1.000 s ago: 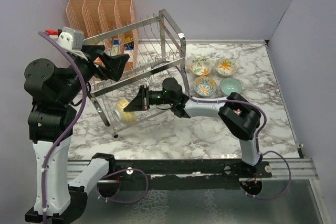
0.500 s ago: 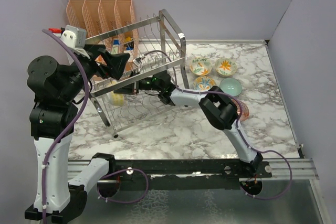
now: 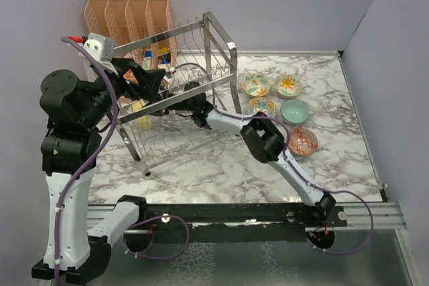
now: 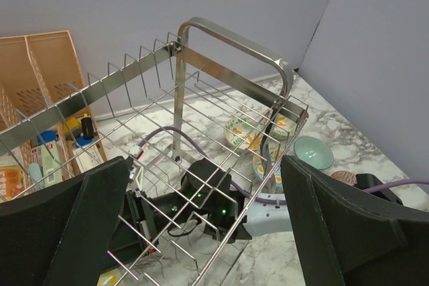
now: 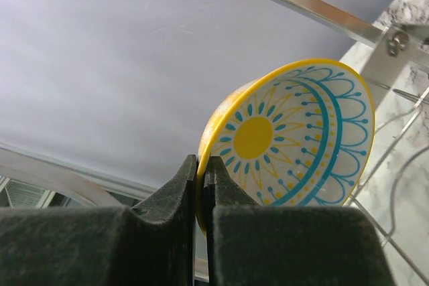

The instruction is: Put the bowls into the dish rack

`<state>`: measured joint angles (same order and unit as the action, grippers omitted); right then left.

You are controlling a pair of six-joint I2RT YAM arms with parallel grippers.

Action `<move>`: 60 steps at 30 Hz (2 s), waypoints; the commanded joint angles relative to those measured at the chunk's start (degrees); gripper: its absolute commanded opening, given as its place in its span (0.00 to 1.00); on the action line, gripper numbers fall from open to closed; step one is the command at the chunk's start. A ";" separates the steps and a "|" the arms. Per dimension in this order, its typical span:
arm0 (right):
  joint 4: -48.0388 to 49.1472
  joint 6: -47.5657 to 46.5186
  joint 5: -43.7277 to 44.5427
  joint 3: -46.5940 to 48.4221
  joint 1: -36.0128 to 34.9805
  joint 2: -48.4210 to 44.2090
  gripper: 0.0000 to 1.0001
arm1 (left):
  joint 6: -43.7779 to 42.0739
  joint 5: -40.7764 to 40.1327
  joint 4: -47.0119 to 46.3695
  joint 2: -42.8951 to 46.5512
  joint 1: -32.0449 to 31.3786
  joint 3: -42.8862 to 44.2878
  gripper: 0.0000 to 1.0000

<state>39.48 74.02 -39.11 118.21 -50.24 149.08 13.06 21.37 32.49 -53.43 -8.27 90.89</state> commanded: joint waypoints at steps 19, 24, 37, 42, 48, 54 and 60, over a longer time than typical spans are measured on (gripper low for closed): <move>-1.20 0.49 -3.65 8.99 -0.04 8.94 0.06 | -2.21 -2.07 0.39 1.71 -0.86 -1.41 0.99; -1.75 -1.28 -3.55 6.93 0.01 7.46 0.23 | -2.40 -2.44 0.45 1.99 -0.87 -1.60 0.99; 2.17 -4.71 -5.87 0.55 -0.04 -0.33 0.53 | -2.54 -2.78 0.35 2.28 -0.88 -1.59 0.99; 7.03 -4.31 -4.88 -9.37 -0.16 -7.08 0.53 | -2.56 -3.22 0.26 2.22 -0.93 -1.97 0.99; 16.32 -0.32 -5.94 -23.22 -1.05 -14.72 0.53 | -2.58 -3.51 0.28 2.36 -0.96 -2.51 0.99; 21.45 1.48 -8.41 -40.57 -2.67 -25.03 0.53 | -2.13 -4.21 0.44 2.14 -1.13 -1.82 0.99; 14.14 -6.36 -14.80 -52.74 -7.14 -35.28 0.53 | -1.67 -4.18 0.67 3.02 -1.43 -1.92 0.99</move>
<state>56.71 73.69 -47.40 70.81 -53.87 120.60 11.00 18.39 33.10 -51.57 -9.15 88.66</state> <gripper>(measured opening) 0.528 0.992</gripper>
